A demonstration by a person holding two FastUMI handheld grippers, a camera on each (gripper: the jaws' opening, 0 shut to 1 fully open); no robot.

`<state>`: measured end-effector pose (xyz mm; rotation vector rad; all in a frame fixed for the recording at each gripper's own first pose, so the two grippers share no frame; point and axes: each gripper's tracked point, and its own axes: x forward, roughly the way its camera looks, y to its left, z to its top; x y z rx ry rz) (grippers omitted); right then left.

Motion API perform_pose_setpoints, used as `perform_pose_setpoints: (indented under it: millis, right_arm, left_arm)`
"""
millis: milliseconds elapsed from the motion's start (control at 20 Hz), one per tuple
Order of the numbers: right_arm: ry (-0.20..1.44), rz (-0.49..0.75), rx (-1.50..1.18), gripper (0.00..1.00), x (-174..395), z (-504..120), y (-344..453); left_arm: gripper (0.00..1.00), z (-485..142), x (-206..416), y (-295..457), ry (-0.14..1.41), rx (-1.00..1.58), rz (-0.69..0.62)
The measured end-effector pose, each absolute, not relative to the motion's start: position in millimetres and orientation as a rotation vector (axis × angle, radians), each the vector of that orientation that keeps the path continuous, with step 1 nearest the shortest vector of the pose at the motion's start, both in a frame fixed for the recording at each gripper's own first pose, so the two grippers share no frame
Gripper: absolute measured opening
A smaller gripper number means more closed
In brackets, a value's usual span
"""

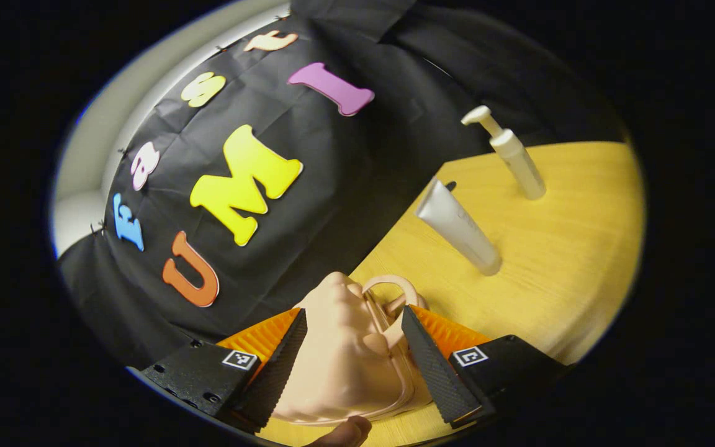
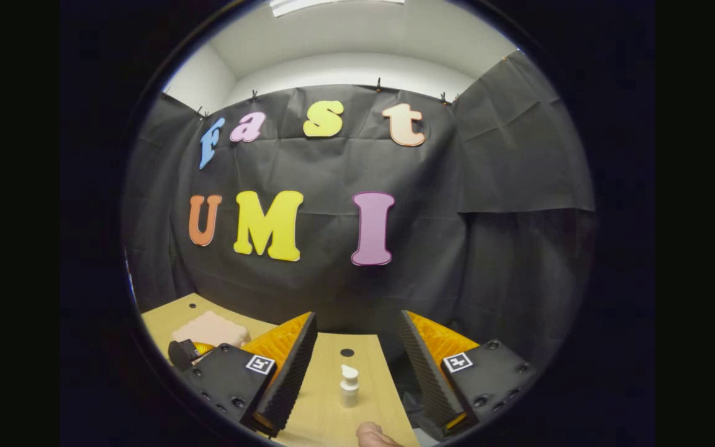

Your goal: First open the suitcase, pack the skin care products into it, and then close the suitcase.

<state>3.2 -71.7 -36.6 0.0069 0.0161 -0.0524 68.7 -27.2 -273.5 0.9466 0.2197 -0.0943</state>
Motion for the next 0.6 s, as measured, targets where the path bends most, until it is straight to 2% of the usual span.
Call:
perform_pose_setpoints:
  millis: [250, 400, 450, 550, 600]
  right_arm:
    - [0.033, -0.048, 0.016, 0.8, -0.8, -40.8, -101.9]
    - [0.026, -0.032, -0.01, 0.8, -9.0, -43.2, -113.0]
    - [0.025, -0.02, -0.009, 0.79, -10.7, -43.8, -113.7]
    - [0.032, 0.004, 0.005, 0.78, -11.8, -47.8, -114.1]
    - [0.03, 0.006, 0.011, 0.79, -11.0, -47.4, -114.3]
  left_arm:
    - [0.97, -310.7, 92.2, -15.8, 0.291, 1.212, -0.016]
    - [0.96, -309.6, 101.8, -18.9, 0.279, 1.339, 0.035]
    - [0.9, -308.9, 102.9, -22.8, 0.277, 1.361, 0.034]
    - [0.63, -308.2, 107.3, -22.5, 0.28, 1.373, 0.045]
    - [0.59, -310.3, 107.4, -21.2, 0.295, 1.386, 0.046]
